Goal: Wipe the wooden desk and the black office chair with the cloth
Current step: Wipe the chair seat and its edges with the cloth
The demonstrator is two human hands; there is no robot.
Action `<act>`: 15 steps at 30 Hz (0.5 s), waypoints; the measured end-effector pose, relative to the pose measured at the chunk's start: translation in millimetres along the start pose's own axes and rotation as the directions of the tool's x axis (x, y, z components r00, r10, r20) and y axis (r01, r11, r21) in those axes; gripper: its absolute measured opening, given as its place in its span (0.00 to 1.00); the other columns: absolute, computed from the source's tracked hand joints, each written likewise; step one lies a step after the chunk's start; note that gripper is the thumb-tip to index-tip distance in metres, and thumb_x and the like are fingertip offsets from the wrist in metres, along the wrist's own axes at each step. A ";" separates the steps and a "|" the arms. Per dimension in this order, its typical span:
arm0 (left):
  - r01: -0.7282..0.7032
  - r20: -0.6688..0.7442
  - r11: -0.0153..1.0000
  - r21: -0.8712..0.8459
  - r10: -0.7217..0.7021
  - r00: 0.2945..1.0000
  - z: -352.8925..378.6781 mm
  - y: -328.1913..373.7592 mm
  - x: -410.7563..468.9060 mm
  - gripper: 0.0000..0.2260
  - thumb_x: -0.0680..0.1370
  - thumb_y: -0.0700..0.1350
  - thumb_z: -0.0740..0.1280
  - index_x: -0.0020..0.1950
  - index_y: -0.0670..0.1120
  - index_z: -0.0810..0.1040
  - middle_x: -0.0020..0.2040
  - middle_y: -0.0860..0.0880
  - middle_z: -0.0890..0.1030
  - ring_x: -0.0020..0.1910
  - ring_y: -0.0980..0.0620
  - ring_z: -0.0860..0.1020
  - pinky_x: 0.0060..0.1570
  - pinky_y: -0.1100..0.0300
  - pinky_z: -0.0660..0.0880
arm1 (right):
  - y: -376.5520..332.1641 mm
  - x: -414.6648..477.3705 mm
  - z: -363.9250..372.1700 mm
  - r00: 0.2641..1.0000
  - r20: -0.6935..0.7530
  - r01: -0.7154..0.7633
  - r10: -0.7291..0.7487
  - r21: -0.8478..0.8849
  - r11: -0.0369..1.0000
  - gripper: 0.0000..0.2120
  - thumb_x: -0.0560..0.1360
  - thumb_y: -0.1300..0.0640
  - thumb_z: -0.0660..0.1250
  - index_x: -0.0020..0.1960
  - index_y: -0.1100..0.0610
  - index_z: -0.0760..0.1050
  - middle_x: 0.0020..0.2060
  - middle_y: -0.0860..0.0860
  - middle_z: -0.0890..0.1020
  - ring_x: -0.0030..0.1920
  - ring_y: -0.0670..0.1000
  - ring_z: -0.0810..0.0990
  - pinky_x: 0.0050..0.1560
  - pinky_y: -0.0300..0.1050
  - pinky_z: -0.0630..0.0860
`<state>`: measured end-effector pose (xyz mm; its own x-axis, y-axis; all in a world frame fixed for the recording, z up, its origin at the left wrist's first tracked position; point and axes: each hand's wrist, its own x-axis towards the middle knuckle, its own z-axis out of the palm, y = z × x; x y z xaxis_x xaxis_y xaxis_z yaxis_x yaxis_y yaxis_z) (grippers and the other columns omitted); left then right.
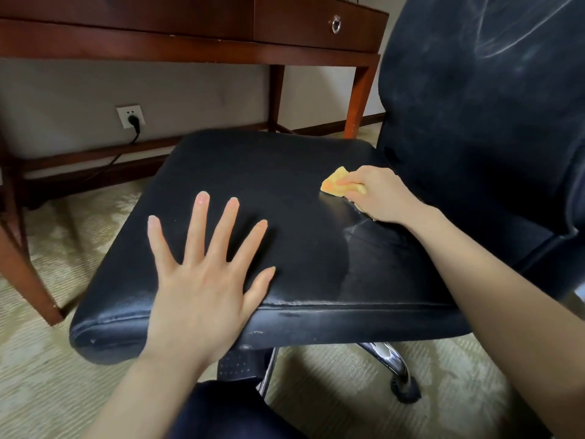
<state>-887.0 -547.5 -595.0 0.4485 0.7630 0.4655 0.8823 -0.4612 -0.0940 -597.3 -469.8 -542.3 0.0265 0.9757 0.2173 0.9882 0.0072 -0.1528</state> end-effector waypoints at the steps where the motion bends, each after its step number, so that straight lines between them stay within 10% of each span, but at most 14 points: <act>1: 0.010 -0.010 1.000 0.020 -0.010 1.000 1.6 -4.7 0.1 0.26 0.80 0.58 0.49 0.71 0.48 0.72 0.73 0.39 0.66 0.75 0.35 0.56 0.65 0.27 0.48 | -5.9 -7.3 -0.8 1.000 0.011 0.024 -0.024 -0.002 1.000 0.16 0.79 0.57 0.62 0.66 0.49 0.75 0.62 0.53 0.75 0.61 0.56 0.73 0.60 0.48 0.68; 15: 0.026 0.017 0.996 -0.088 -0.025 1.000 26.2 -29.1 4.8 0.28 0.82 0.58 0.40 0.76 0.47 0.61 0.74 0.42 0.64 0.75 0.40 0.58 0.64 0.32 0.58 | -80.3 -130.9 5.6 0.984 -0.170 0.095 -0.060 0.204 0.974 0.17 0.76 0.68 0.63 0.59 0.53 0.80 0.52 0.47 0.80 0.53 0.51 0.74 0.53 0.45 0.73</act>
<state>-906.8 -518.5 -613.1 0.4288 0.7818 0.4526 0.8778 -0.4790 -0.0043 -680.9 -596.9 -563.9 -0.0081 0.9223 0.3864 0.9347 0.1444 -0.3249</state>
